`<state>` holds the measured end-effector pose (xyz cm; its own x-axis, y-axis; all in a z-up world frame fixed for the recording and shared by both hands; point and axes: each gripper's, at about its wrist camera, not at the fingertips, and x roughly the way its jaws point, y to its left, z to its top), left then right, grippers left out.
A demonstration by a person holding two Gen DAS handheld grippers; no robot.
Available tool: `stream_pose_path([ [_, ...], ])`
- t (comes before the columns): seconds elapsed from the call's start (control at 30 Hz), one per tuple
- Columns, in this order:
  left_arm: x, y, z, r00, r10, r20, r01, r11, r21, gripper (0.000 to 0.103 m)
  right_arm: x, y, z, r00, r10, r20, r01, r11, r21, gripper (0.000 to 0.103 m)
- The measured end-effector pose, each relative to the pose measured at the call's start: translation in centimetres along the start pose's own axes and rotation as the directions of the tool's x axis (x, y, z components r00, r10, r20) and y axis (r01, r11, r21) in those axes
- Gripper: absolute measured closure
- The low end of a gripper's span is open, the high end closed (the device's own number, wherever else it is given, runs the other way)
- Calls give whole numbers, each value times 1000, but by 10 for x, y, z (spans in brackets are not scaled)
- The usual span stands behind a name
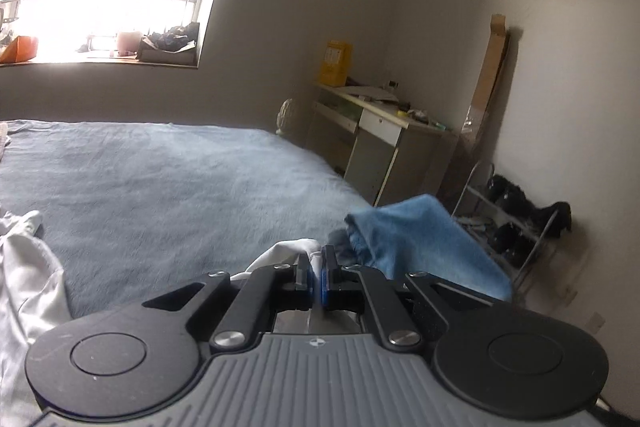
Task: Fold clothes
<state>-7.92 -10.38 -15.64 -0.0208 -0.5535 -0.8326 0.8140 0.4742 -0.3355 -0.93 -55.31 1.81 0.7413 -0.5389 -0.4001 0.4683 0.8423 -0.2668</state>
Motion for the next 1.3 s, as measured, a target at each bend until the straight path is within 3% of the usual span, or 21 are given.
stream_pose_path([
  [0.17, -1, 7, 1, 999, -38, -7, 38, 999, -15, 53, 56, 16, 37, 998, -58, 16, 59, 997, -49, 100],
  [0.4, -2, 19, 4, 995, -94, -25, 93, 994, -52, 53, 116, 22, 74, 989, -147, 26, 147, 989, -18, 100],
  [0.53, -2, 22, 6, 993, -110, -35, 107, 992, -70, 53, 148, 36, 79, 983, -183, 15, 184, 982, -41, 100],
  [0.63, -1, 22, 7, 993, -113, -42, 110, 991, -73, 53, 172, 51, 66, 981, -184, -66, 179, 980, -82, 98],
  [0.67, 0, 22, 7, 993, -113, -43, 110, 991, -73, 53, 179, 57, 58, 978, -182, -102, 171, 979, -107, 94],
  [0.7, 0, 22, 8, 993, -112, -44, 109, 991, -72, 53, 184, 62, 50, 974, -184, -129, 167, 977, -133, 80],
  [0.77, 0, 22, 8, 993, -111, -45, 108, 992, -71, 53, 187, 70, 35, 969, -194, -150, 168, 971, -170, 61],
  [0.9, 0, 22, 7, 993, -109, -45, 105, 992, -76, 53, 169, 63, 21, 978, -162, -135, 146, 982, -122, 60],
  [1.03, 1, 24, 5, 993, -107, -41, 103, 990, -100, 53, 113, 20, 18, 996, -68, -52, 72, 993, 89, 59],
  [1.17, 0, 24, 4, 994, -105, -31, 100, 986, -136, 53, 38, -39, 0, 998, 7, 54, -24, 947, 321, 57],
  [1.3, 0, 23, 2, 995, -95, -18, 91, 983, -159, 53, -25, -92, -38, 994, 68, 81, -98, 881, 464, 56],
])
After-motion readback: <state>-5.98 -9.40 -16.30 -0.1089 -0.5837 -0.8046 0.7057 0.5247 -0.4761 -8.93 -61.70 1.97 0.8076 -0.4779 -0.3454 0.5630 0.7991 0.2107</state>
